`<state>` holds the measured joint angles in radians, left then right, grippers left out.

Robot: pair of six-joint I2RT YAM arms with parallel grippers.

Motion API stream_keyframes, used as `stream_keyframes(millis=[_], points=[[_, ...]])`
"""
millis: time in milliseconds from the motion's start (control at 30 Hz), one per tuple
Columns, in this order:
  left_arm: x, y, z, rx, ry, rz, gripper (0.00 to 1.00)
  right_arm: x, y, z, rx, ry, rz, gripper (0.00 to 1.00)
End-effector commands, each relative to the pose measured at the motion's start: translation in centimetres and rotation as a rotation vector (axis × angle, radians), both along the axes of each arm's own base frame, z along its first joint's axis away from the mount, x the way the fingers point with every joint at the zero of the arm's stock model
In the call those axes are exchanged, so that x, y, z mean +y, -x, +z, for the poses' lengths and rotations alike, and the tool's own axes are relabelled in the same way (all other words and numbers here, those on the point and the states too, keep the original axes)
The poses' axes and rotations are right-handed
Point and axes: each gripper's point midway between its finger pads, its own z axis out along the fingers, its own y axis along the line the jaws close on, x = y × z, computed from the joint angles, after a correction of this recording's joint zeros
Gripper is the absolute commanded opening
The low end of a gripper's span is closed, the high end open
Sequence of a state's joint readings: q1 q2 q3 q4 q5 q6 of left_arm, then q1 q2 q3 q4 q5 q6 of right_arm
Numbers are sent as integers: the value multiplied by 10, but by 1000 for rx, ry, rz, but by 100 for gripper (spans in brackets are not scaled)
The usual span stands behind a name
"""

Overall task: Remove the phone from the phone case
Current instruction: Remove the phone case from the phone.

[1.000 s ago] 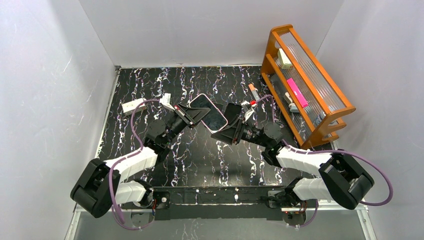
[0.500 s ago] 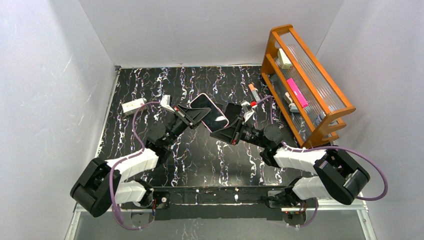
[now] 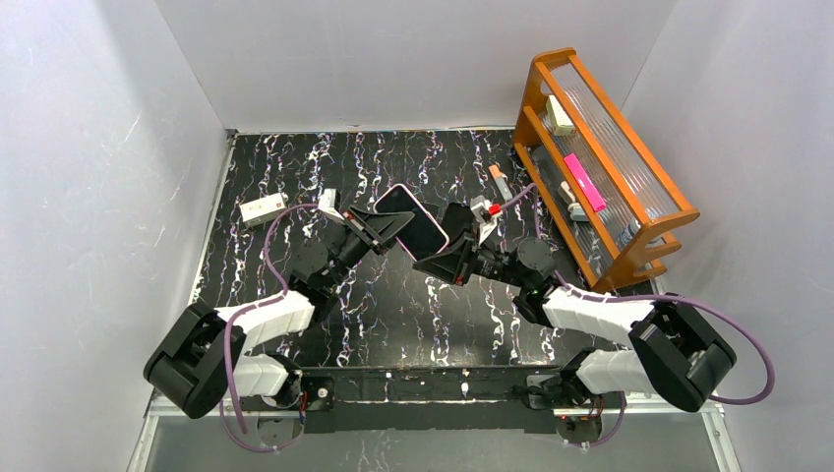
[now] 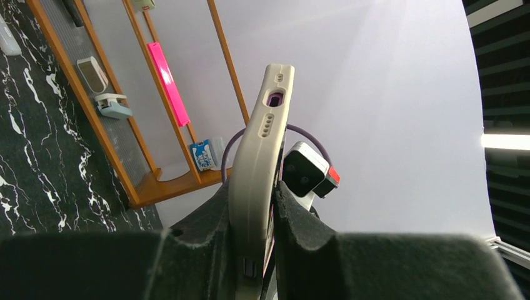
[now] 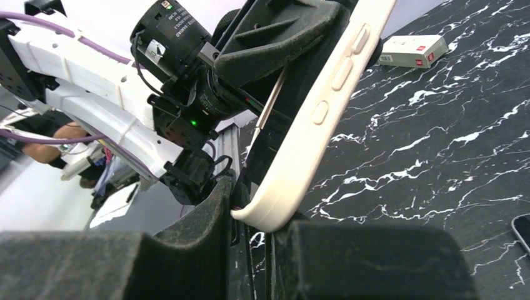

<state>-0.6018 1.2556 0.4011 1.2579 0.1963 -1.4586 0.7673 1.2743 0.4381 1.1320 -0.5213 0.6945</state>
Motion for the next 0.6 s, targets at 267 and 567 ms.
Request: stream_keyframes(millis=[267, 567], points=[[-3, -5, -2, 44, -31, -20, 0, 1, -15, -20, -305, 183, 6, 21], [3, -6, -2, 37, -57, -23, 0, -3, -17, -32, -284, 212, 2, 36]])
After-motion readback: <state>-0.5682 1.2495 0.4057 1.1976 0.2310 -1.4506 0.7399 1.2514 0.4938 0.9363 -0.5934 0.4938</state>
